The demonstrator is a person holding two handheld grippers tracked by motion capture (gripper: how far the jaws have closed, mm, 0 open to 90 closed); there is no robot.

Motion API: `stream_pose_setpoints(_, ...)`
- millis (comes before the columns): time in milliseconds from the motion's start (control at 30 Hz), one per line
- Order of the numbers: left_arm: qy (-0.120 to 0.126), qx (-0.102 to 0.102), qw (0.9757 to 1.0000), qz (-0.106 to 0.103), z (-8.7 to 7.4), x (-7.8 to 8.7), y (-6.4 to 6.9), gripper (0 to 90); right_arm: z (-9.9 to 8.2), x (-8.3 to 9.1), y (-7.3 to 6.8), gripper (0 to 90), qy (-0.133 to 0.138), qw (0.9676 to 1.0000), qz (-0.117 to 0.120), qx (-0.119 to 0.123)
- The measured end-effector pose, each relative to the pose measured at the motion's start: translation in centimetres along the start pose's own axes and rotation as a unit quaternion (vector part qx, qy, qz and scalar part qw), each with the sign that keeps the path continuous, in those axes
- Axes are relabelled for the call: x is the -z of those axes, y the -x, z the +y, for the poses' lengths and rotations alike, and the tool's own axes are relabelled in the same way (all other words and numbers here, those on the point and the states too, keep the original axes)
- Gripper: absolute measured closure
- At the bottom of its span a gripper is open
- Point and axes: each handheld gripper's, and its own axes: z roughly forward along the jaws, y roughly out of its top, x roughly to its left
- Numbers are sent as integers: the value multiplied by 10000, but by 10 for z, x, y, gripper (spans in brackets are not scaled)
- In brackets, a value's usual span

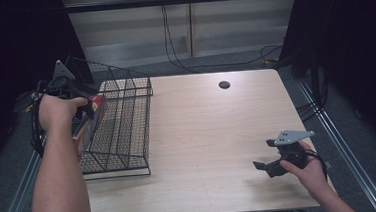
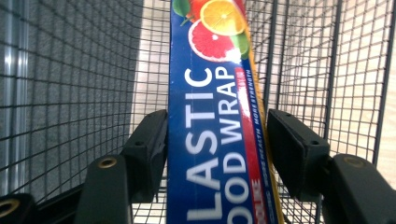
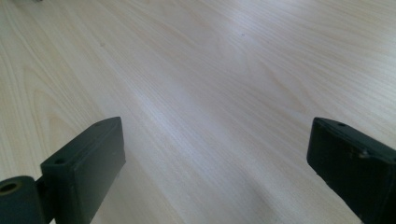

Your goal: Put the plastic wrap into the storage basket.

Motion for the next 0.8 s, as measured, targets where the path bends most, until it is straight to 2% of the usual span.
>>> stream_pose_setpoints(100,339,40,9992,-217,1,9,1,387,0,0,0,40,-3,10000,11,-6)
stream_pose_setpoints(133,372,17,9992,-142,2,13,2,365,0,0,0,40,-10,10000,27,-4)
stream_pose_setpoints(233,466,-110,9988,-119,2,23,7,342,0,0,0,40,1,10000,26,-9)
stream_pose_setpoints(333,647,-79,9975,-255,2,28,13,290,1,0,1,40,28,10000,22,-14)
stream_pose_setpoints(367,647,-126,9974,-301,1,30,14,290,1,0,1,40,29,10000,22,-13)
stream_pose_setpoints(467,735,-228,9962,-399,0,31,21,274,1,0,1,40,21,10000,24,10)
stream_pose_setpoints(600,870,-395,9935,-621,-3,32,31,231,2,0,0,40,9,10000,49,17)
stream_pose_setpoints(733,971,-563,9902,-826,-5,30,43,211,1,1,0,40,29,10000,-25,7)
stream_pose_setpoints(800,976,-650,9895,-850,-6,28,48,206,0,2,0,40,31,10000,-22,21)
